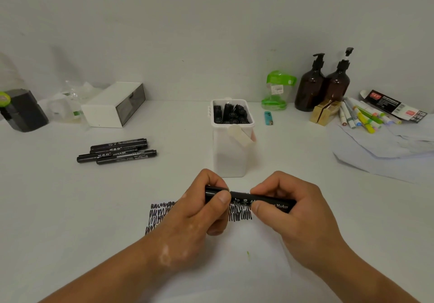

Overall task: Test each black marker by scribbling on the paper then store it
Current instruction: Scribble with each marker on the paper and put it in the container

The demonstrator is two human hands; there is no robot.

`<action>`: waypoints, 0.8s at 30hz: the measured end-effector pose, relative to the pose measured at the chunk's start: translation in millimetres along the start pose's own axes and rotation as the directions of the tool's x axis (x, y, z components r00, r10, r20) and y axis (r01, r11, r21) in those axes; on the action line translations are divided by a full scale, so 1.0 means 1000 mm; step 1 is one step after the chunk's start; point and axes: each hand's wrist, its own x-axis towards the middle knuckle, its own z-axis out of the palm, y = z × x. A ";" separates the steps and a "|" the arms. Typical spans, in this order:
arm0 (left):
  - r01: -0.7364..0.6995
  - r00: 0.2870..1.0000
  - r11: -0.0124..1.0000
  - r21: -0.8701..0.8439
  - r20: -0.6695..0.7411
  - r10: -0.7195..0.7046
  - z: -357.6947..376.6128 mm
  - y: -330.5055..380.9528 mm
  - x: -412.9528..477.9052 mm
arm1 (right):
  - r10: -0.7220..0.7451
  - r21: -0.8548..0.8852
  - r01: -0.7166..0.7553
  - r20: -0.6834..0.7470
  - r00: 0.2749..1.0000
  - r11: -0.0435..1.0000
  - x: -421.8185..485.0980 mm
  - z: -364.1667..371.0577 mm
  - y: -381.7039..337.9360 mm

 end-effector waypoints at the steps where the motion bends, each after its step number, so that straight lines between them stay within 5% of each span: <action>1: -0.003 1.000 1.000 0.002 -0.006 0.003 0.000 0.001 0.000 | 0.001 -0.001 -0.001 0.001 1.000 1.000 -0.001 0.001 0.000; 12: -0.001 1.000 1.000 0.020 -0.001 0.001 -0.003 0.001 -0.001 | 0.014 0.025 -0.014 0.004 1.000 1.000 -0.001 0.007 0.002; 20: -0.061 0.998 0.989 -0.138 -0.004 0.062 -0.005 0.004 0.004 | 0.064 0.356 -0.085 0.070 0.995 0.931 0.004 0.004 0.004; 24: -0.043 0.998 0.994 -0.098 -0.060 0.038 -0.003 0.003 0.004 | 0.074 0.341 -0.116 0.133 0.988 0.933 0.003 0.008 0.004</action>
